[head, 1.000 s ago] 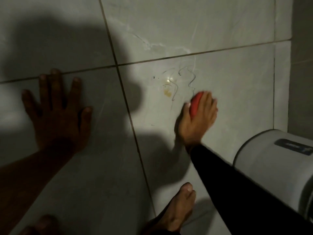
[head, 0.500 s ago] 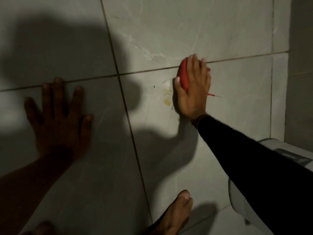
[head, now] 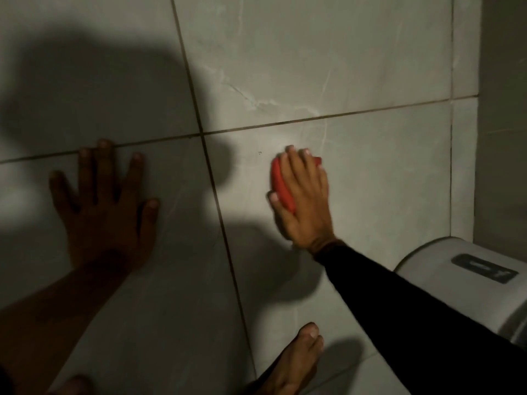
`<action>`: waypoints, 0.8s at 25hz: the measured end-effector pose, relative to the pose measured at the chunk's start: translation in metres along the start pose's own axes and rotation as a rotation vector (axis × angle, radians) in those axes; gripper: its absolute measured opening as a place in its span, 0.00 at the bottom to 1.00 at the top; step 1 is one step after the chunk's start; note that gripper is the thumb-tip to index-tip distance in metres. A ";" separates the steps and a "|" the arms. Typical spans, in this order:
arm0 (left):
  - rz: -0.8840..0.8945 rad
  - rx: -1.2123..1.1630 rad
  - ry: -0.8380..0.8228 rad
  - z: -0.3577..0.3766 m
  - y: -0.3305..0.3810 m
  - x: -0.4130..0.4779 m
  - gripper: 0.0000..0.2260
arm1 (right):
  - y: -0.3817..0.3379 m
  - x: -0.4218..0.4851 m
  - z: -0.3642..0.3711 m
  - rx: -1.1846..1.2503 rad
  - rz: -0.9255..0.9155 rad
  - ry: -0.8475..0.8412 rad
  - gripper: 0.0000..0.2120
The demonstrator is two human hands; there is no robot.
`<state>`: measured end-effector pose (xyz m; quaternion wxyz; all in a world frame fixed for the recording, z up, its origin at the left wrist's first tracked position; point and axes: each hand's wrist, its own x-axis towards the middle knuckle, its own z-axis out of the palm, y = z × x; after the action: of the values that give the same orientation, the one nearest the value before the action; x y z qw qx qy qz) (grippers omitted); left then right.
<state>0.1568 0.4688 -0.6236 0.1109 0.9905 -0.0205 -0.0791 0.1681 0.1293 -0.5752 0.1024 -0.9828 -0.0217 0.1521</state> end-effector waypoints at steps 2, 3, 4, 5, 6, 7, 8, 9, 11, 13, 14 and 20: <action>0.001 0.033 0.008 0.001 0.000 0.002 0.34 | 0.003 0.035 -0.009 0.056 0.224 0.098 0.35; 0.006 0.038 0.002 0.001 -0.001 0.003 0.34 | -0.013 0.057 -0.008 0.076 0.286 0.164 0.34; 0.012 0.034 -0.001 0.001 -0.001 0.002 0.34 | -0.030 0.063 -0.002 0.056 0.245 0.216 0.34; 0.014 0.031 0.000 0.001 0.000 0.001 0.34 | -0.045 0.051 0.009 -0.003 0.132 0.211 0.34; 0.008 0.033 0.003 0.002 -0.001 0.001 0.34 | -0.057 0.020 0.026 -0.061 -0.020 0.135 0.34; -0.002 0.032 -0.002 0.001 -0.001 0.000 0.34 | -0.062 -0.024 0.033 -0.094 -0.102 0.009 0.35; -0.006 0.026 -0.008 0.001 -0.002 0.000 0.34 | -0.051 -0.062 0.032 -0.106 -0.113 -0.079 0.35; -0.004 0.018 -0.008 0.000 -0.001 0.000 0.34 | -0.031 -0.079 0.028 -0.120 -0.063 -0.111 0.35; 0.006 0.028 0.005 0.002 0.001 0.002 0.34 | -0.010 -0.058 0.025 -0.075 0.212 -0.040 0.34; 0.015 0.032 -0.014 0.001 -0.001 0.004 0.34 | -0.034 -0.022 0.030 -0.001 0.367 0.088 0.34; 0.013 0.030 -0.014 0.000 -0.002 0.002 0.34 | -0.051 -0.025 0.037 -0.023 0.274 0.112 0.32; 0.008 0.040 -0.006 -0.002 0.004 0.003 0.33 | -0.072 -0.214 0.059 -0.116 0.381 -0.123 0.32</action>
<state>0.1603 0.4650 -0.6214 0.0912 0.9922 -0.0264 -0.0813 -0.0540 0.1955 -0.5519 0.0133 -0.9623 0.1497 0.2268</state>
